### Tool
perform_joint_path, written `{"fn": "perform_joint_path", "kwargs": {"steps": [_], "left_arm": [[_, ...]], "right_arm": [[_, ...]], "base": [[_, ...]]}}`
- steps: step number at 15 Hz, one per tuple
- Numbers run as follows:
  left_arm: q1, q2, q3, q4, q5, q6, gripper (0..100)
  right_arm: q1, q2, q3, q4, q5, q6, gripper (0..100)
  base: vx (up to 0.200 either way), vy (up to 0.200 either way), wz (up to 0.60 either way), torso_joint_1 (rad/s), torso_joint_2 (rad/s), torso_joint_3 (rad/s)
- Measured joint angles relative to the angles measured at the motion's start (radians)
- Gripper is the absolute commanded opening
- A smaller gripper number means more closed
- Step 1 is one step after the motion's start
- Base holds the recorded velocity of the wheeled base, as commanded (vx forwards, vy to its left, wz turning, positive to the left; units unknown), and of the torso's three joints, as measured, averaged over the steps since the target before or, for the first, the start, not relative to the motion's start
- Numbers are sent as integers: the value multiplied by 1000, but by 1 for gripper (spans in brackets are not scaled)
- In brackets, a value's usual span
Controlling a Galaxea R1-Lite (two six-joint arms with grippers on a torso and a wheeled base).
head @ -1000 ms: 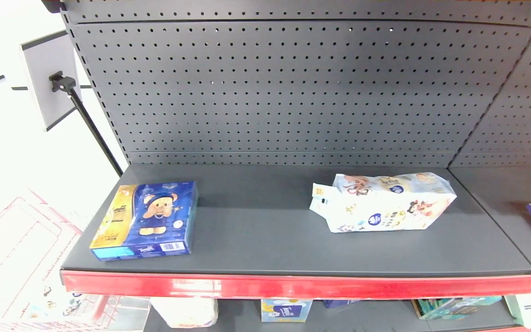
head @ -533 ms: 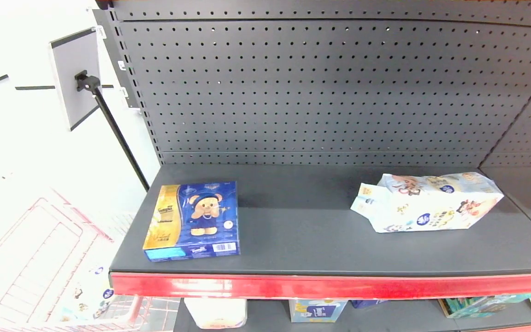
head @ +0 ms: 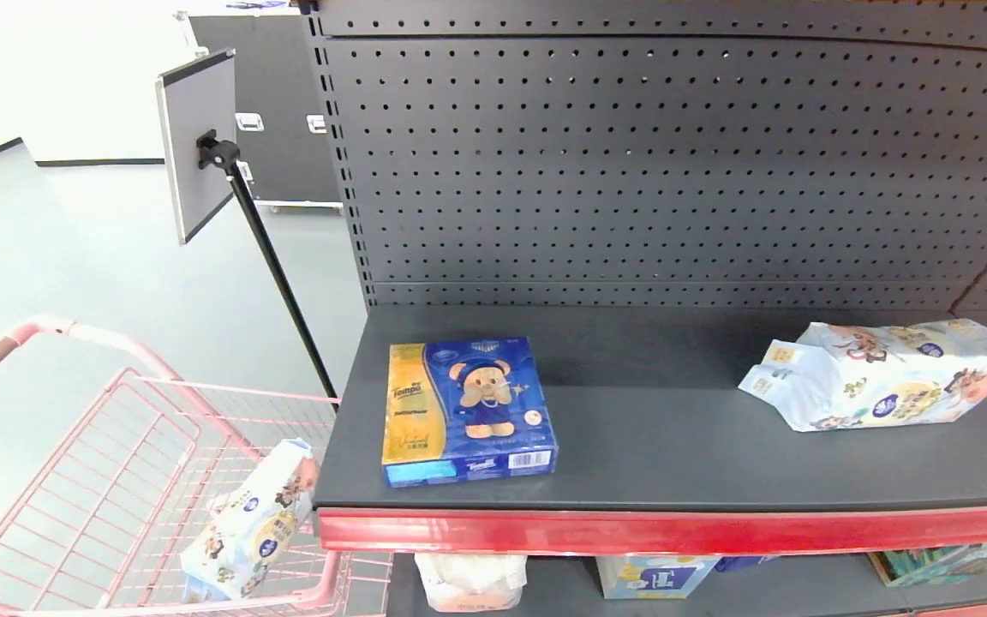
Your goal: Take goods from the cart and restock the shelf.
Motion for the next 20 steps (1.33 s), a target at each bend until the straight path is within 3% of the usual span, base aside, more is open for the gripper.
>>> {"fn": "perform_joint_path", "kwargs": {"steps": [16,20], "left_arm": [[0,0,0,0,0,0,100],[-1,0,0,1,0,0,100]], "right_arm": [[0,0,0,1,1,-1,100],[-1,0,0,0,2,0,100]], "base": [[0,200,0,1,3,2],[0,0,0,0,0,0]]}}
